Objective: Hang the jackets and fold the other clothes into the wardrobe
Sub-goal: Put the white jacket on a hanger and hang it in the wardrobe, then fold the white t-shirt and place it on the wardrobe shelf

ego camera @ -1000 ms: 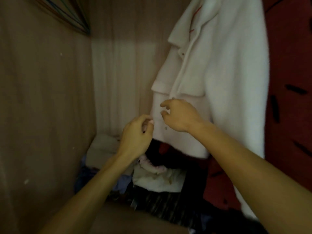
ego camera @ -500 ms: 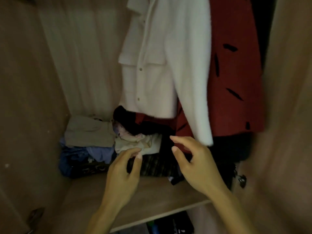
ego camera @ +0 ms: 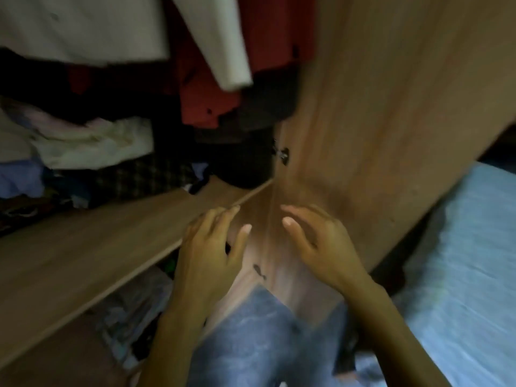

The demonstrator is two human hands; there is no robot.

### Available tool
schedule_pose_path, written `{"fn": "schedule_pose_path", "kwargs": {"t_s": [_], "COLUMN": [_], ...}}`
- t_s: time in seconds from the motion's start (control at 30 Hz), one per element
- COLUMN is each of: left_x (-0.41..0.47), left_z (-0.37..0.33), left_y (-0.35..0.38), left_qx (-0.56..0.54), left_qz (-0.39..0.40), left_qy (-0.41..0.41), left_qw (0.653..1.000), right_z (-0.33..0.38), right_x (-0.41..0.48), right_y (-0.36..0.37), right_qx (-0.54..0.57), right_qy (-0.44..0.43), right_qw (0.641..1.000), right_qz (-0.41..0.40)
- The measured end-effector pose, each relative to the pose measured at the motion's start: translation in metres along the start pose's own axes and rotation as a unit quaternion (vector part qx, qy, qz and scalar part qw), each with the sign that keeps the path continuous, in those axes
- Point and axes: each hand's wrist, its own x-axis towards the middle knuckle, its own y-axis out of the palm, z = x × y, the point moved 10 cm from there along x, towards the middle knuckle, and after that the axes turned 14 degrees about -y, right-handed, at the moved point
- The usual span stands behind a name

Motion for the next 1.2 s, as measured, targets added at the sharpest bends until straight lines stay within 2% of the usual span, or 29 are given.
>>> {"fn": "schedule_pose_path", "kwargs": {"t_s": [0.13,0.27,0.37,0.5,0.63,0.77,0.93,1.1,1.2], "left_x": [-0.037,-0.080,-0.120,-0.180,-0.251,-0.352,-0.465,-0.561,-0.604], "left_z": [-0.031,-0.099,-0.150,-0.218,-0.286,-0.374,-0.467,-0.527,-0.555], "left_y": [0.068,0.118,0.149,0.187,0.223,0.267,0.311,0.349,0.374], "left_qx": [-0.019,-0.034,-0.024,-0.027,-0.039,-0.052,-0.063,-0.066,-0.057], "left_qz": [0.106,0.197,0.254,0.307,0.339,0.381,0.423,0.479,0.497], "left_qy": [0.021,0.106,0.172,0.225,0.258,0.312,0.375,0.425,0.455], "left_qw": [0.994,0.974,0.952,0.924,0.904,0.869,0.822,0.765,0.737], "right_z": [-0.020,-0.041,-0.043,-0.057,-0.060,-0.056,-0.035,-0.008,-0.009], "right_x": [-0.074,-0.145,-0.203,-0.289,-0.376,-0.504,-0.646,-0.760,-0.803], "right_y": [-0.037,-0.097,-0.138,-0.188,-0.249,-0.328,-0.400,-0.455,-0.474], "right_qx": [-0.093,-0.143,-0.166,-0.172,-0.193,-0.216,-0.254,-0.276,-0.274], "right_qy": [0.074,0.156,0.185,0.250,0.280,0.334,0.403,0.455,0.469], "right_qw": [0.993,0.976,0.964,0.946,0.929,0.888,0.829,0.756,0.735], "right_qz": [-0.013,-0.052,-0.089,-0.112,-0.149,-0.232,-0.294,-0.382,-0.406]}}
